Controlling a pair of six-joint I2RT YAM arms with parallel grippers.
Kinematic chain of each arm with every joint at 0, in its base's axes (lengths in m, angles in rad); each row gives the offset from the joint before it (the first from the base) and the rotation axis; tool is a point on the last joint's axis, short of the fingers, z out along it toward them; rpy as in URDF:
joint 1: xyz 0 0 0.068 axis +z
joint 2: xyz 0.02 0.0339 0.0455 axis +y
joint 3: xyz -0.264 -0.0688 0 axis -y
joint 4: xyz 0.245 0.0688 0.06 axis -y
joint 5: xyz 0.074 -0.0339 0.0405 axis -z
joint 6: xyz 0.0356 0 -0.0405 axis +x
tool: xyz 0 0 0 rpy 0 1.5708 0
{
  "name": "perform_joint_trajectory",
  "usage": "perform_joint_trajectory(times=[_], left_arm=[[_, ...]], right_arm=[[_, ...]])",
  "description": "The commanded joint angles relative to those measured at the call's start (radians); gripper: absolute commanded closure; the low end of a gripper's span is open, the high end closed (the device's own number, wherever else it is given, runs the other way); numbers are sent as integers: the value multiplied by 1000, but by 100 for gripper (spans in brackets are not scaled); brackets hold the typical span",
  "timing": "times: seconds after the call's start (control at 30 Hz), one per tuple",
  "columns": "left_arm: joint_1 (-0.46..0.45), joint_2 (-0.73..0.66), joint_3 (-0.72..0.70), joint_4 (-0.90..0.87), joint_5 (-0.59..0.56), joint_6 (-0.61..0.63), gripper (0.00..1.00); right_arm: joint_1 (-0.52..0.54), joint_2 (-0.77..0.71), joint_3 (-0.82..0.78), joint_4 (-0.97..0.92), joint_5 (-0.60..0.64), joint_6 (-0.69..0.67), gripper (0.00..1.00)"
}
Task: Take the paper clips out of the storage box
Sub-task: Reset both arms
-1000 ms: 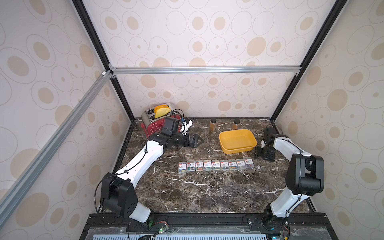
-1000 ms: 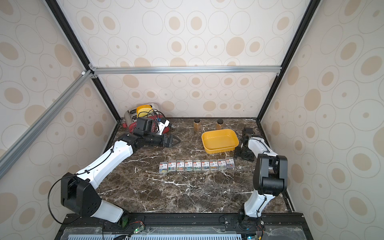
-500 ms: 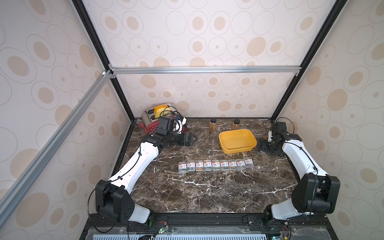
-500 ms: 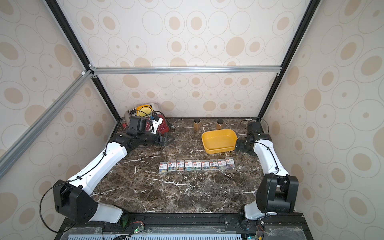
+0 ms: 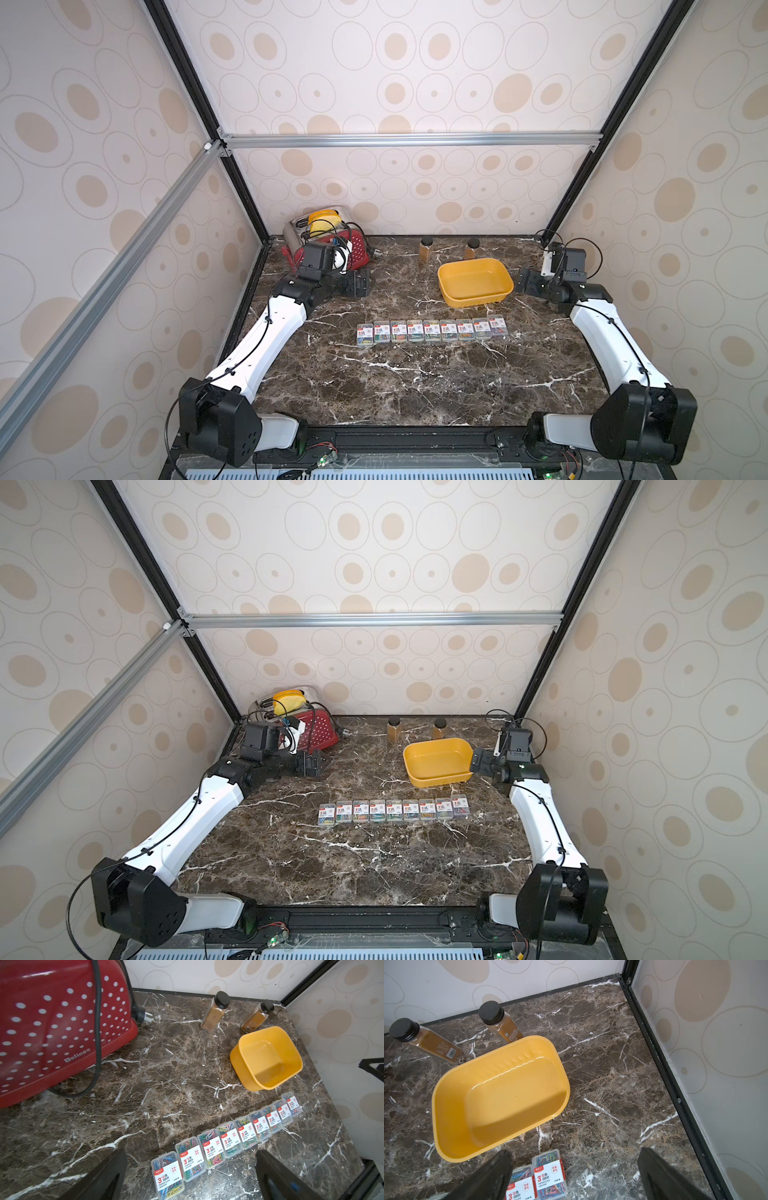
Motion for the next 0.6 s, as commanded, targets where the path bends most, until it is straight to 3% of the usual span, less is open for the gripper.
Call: perform_joint_trajectory(times=[0.0, 0.4, 0.57], left_arm=[[14, -42, -17, 41, -49, 33, 1], [22, -53, -60, 73, -103, -1, 1], [22, -56, -83, 104, -119, -1, 1]], right_arm=[[19, -18, -69, 146, 10, -53, 0], [29, -22, -115, 165, 49, -67, 0], [30, -47, -177, 263, 56, -41, 0]])
